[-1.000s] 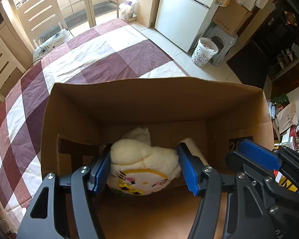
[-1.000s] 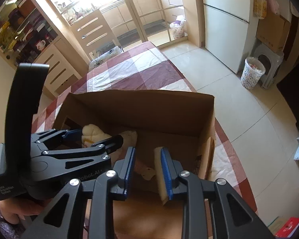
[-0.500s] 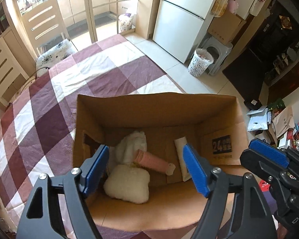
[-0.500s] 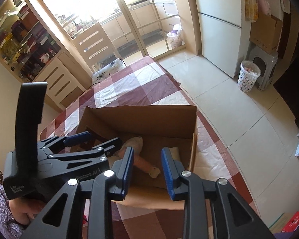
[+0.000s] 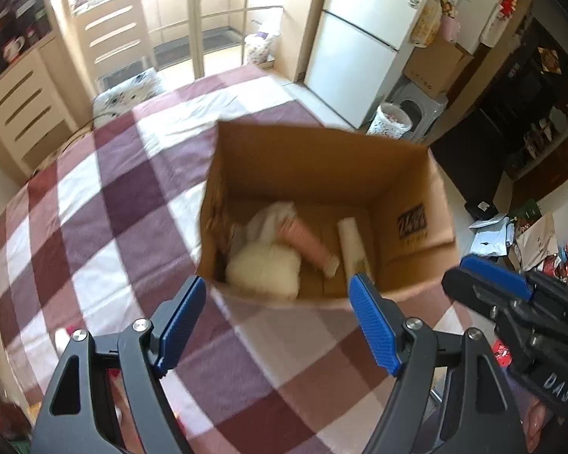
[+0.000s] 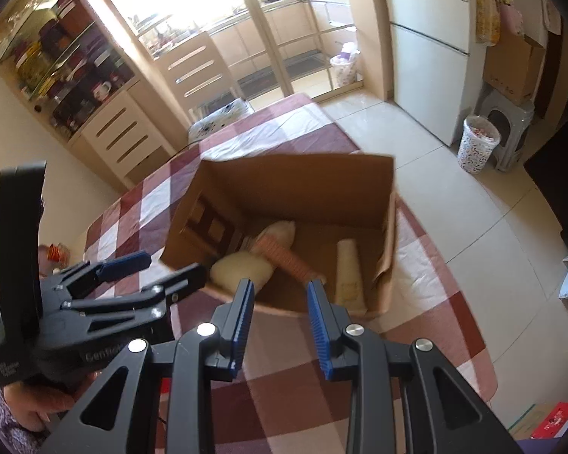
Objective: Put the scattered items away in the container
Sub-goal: 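Move both open tools back over the table items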
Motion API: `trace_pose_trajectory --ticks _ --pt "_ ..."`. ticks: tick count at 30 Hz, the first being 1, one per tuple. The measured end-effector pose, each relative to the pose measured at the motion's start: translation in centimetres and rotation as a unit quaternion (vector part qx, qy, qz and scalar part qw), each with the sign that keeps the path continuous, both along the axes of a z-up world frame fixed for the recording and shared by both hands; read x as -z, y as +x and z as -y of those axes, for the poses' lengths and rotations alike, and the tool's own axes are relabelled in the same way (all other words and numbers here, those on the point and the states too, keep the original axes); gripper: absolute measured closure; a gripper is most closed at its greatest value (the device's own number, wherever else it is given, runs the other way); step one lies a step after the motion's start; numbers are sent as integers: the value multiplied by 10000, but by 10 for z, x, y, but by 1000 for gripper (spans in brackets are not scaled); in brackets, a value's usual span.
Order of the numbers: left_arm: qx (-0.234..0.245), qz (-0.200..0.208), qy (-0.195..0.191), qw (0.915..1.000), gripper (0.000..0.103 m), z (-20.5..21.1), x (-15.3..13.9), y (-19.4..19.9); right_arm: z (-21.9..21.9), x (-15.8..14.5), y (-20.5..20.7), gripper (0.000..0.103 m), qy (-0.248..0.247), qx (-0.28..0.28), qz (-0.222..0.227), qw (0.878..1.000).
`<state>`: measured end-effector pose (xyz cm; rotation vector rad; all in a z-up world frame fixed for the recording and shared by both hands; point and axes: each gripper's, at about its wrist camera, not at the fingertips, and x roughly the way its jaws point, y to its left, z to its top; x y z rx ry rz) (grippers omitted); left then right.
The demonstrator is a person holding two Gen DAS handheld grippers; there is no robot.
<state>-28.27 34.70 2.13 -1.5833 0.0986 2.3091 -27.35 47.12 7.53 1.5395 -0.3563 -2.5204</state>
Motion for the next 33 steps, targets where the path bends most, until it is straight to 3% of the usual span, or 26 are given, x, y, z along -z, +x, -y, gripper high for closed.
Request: trace_pose_trajectory --ticks 11,22,27,33 --pt "-694 348 -47 9970 24 75 25 62 67 9 24 73 -49 -619 172 9979" --pt "-1354 409 -105 9899 24 153 26 106 144 11 52 73 75 -1306 148 9913" --pt "-1912 457 -112 9804 24 206 26 131 177 15 62 73 71 -1596 197 9870" --pt "-2626 586 -180 9630 24 277 39 168 221 27 76 73 65 -1966 296 9800"
